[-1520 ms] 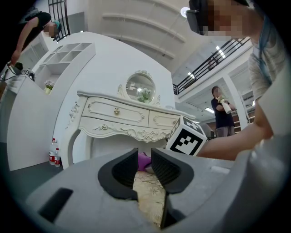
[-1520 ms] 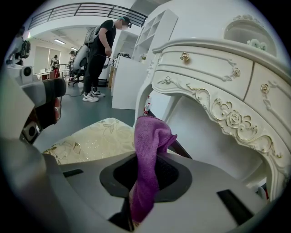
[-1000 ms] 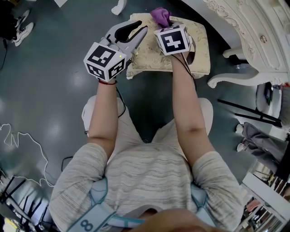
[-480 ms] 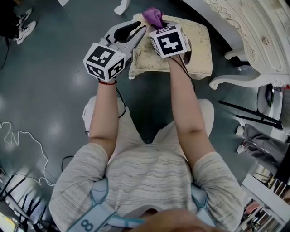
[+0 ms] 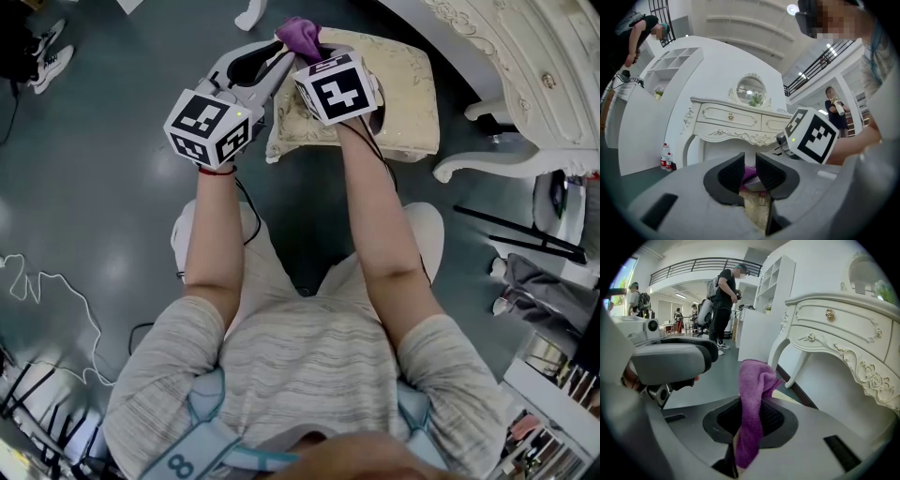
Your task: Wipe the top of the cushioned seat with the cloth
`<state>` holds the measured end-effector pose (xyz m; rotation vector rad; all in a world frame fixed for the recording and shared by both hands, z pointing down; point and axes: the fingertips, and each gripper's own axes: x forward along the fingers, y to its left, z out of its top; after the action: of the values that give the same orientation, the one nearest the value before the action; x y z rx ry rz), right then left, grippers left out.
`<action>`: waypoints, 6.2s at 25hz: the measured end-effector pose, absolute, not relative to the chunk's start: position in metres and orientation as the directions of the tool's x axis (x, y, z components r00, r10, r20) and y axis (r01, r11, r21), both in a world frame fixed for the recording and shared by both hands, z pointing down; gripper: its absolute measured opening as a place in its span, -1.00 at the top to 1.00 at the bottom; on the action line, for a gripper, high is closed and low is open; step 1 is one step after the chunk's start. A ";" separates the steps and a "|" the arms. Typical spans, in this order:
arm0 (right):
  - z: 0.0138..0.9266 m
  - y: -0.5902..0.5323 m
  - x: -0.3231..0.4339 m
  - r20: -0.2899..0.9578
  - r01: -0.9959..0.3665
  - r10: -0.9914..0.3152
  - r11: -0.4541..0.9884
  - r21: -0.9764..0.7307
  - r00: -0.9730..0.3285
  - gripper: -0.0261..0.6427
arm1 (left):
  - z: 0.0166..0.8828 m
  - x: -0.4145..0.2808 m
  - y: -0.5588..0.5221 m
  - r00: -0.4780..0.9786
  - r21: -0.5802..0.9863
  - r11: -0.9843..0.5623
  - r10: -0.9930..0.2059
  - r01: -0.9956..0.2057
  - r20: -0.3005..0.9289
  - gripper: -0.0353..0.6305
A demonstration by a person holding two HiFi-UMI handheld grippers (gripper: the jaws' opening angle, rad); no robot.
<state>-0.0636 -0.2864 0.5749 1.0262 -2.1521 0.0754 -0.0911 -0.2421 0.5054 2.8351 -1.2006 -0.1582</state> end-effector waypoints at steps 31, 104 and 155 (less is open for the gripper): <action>0.570 -0.248 -0.053 0.577 -0.688 -0.676 0.681 0.251 -0.459 0.72 | 0.504 -0.082 -0.242 0.698 0.083 -0.702 -0.712 -0.707 -0.070 0.65; 0.564 -0.271 0.222 0.577 -0.879 -0.815 0.312 0.361 -0.052 0.72 | 0.518 -0.028 -0.239 0.795 0.035 -0.794 -0.607 -0.606 0.005 0.65; 0.580 -0.206 0.091 0.593 -0.853 -0.774 0.449 0.265 -0.223 0.72 | 0.516 -0.039 -0.236 0.810 0.021 -0.810 -0.586 -0.586 -0.005 0.65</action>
<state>0.0908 -0.2057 0.5798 1.3564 -2.0286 0.1516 -0.0392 -0.2356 0.5162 2.9712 -0.9622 -0.0178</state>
